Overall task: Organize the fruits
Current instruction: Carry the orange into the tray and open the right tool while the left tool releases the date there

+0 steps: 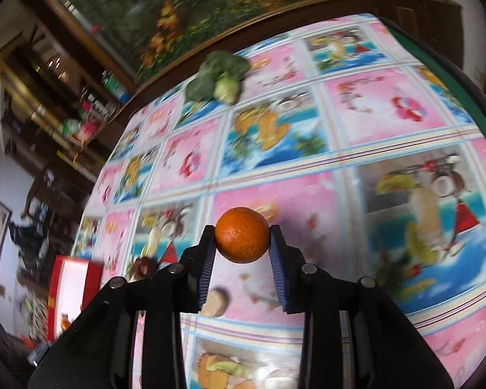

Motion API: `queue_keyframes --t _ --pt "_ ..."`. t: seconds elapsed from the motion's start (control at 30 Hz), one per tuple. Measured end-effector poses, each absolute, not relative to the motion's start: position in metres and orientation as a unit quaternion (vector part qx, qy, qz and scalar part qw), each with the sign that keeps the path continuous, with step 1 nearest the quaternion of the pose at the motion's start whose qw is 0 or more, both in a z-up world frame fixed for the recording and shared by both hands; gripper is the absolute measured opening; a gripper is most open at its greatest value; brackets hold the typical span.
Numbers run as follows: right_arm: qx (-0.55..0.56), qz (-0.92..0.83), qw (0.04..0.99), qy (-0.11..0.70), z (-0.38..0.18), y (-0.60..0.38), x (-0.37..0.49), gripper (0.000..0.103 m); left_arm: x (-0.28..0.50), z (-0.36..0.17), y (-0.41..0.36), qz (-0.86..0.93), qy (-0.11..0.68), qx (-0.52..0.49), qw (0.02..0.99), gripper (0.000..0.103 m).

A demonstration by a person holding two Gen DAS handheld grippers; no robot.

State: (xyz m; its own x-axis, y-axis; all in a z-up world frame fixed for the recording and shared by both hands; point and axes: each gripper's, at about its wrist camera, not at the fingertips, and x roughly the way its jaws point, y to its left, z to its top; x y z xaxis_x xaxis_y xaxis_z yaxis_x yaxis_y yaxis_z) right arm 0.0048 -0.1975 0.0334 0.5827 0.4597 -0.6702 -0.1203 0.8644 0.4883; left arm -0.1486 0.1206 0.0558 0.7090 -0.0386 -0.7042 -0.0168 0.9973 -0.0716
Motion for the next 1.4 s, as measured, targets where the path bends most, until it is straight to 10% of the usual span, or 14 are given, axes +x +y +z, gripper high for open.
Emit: queue_keyframes --t 0.77,1.2,1.4 --pt "0.051 0.426 0.811 0.397 0.044 0.129 -0.108 0.035 -0.185 0.043 0.283 0.151 0.362 -0.099 0.914 0.015" --pt "-0.027 0.414 0.819 0.395 0.021 0.154 -0.119 0.036 -0.187 0.023 0.301 0.175 0.386 -0.101 0.900 0.016" --pt "-0.020 0.425 0.811 0.402 0.022 0.148 -0.118 0.058 -0.186 0.025 0.300 0.184 0.392 -0.110 0.895 0.029"
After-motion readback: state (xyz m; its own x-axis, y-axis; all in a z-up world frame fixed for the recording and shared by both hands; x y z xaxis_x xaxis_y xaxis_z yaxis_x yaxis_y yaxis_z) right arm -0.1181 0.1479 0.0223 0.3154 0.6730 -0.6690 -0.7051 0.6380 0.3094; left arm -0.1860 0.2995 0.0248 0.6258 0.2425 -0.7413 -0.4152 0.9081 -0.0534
